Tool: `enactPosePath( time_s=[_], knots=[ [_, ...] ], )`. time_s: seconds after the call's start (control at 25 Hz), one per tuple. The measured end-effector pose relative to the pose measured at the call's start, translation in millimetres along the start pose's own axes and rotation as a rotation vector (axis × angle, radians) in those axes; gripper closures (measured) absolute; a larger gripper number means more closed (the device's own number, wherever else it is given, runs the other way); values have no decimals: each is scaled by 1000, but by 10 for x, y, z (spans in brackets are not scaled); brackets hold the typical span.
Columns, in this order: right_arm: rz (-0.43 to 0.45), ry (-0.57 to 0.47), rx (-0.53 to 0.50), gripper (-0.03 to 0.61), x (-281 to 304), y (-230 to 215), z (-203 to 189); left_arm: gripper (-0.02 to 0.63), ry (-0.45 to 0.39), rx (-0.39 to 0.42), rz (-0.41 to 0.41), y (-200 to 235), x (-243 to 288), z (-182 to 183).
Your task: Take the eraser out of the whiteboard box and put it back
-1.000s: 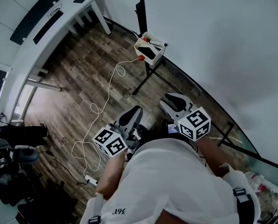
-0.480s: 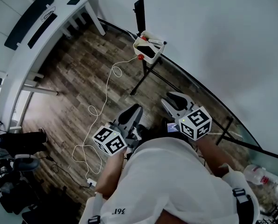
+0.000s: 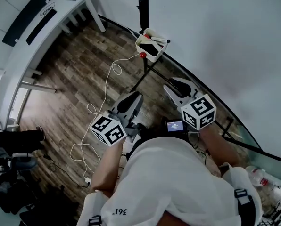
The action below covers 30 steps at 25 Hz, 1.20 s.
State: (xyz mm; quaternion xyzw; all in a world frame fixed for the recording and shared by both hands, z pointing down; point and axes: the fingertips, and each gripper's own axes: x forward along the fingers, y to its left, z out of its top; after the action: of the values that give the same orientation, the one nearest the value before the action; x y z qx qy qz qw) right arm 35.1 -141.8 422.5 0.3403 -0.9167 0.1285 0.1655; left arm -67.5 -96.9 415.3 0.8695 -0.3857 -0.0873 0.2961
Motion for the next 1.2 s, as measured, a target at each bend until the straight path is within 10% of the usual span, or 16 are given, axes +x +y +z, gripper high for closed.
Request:
enactPosePath(
  time_s=[0.72,1.2],
  knots=[
    [-15,3,-175,454,523,-451,596,558,-73,91,40,344,506,634],
    [-62,110,-258,448,889,-727,446,558,22,122,38,621,856,501]
  ],
)
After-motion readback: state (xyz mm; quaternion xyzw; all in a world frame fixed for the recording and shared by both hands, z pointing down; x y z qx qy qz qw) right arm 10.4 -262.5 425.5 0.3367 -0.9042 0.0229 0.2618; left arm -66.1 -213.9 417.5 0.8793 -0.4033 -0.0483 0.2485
